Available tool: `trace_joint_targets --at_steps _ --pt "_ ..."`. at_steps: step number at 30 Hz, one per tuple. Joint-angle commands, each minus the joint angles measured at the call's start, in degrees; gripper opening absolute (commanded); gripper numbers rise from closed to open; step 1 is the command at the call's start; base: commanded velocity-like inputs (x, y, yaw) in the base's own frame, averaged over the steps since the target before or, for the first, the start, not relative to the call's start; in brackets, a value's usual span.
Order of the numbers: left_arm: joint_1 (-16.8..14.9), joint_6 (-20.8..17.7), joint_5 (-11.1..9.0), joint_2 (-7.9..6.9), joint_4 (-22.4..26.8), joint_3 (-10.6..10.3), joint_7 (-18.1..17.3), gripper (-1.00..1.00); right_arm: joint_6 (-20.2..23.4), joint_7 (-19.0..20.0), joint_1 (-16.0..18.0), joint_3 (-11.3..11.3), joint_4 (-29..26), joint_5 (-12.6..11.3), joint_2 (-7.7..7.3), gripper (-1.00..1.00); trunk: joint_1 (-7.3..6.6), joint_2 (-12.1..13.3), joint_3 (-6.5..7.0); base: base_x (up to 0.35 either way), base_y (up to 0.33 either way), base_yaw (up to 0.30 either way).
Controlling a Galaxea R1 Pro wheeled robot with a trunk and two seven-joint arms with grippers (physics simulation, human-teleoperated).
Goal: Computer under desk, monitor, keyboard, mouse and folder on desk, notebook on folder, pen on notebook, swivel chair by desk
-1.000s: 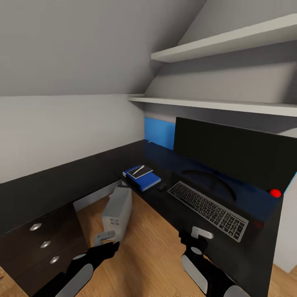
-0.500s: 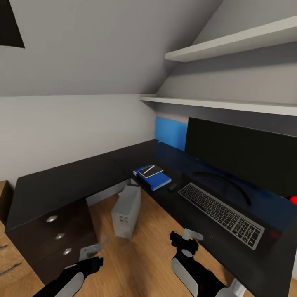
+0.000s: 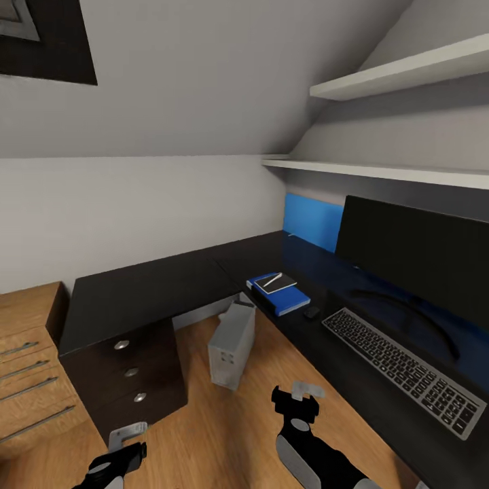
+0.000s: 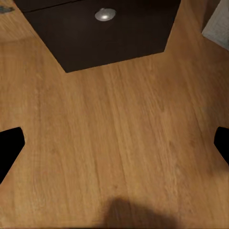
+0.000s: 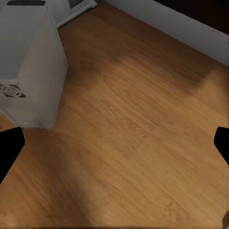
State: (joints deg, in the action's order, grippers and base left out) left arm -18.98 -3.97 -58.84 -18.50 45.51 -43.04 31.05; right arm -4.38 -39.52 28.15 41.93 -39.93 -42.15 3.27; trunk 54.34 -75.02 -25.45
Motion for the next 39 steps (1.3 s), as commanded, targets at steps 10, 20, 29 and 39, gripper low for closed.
trace_joint_targets --at_steps 10,20,29,39 --pt "-0.1 0.2 -0.1 0.2 -1.3 -0.7 0.0 1.0 -0.5 -0.2 0.1 0.5 1.3 -0.3 1.05 1.0 0.0 0.0 -0.06 0.0 0.0 0.276" --pt "-0.1 0.2 -0.1 0.75 -2.9 -1.1 -0.2 1.0 -0.5 -0.2 0.1 0.5 1.7 0.8 1.53 1.0 0.0 0.0 -0.06 0.0 0.0 0.278" --pt "-0.1 0.2 -0.1 1.52 -3.4 -1.3 -0.2 1.0 -0.5 -0.2 0.1 0.5 2.6 0.9 1.56 1.0 0.0 0.0 -0.06 0.0 0.0 0.279" --pt "-0.1 0.2 -0.1 1.62 -3.5 -1.4 -0.2 1.0 -0.5 -0.2 0.1 0.6 2.8 0.9 1.62 1.0 0.0 0.0 -0.06 0.0 0.0 0.279"
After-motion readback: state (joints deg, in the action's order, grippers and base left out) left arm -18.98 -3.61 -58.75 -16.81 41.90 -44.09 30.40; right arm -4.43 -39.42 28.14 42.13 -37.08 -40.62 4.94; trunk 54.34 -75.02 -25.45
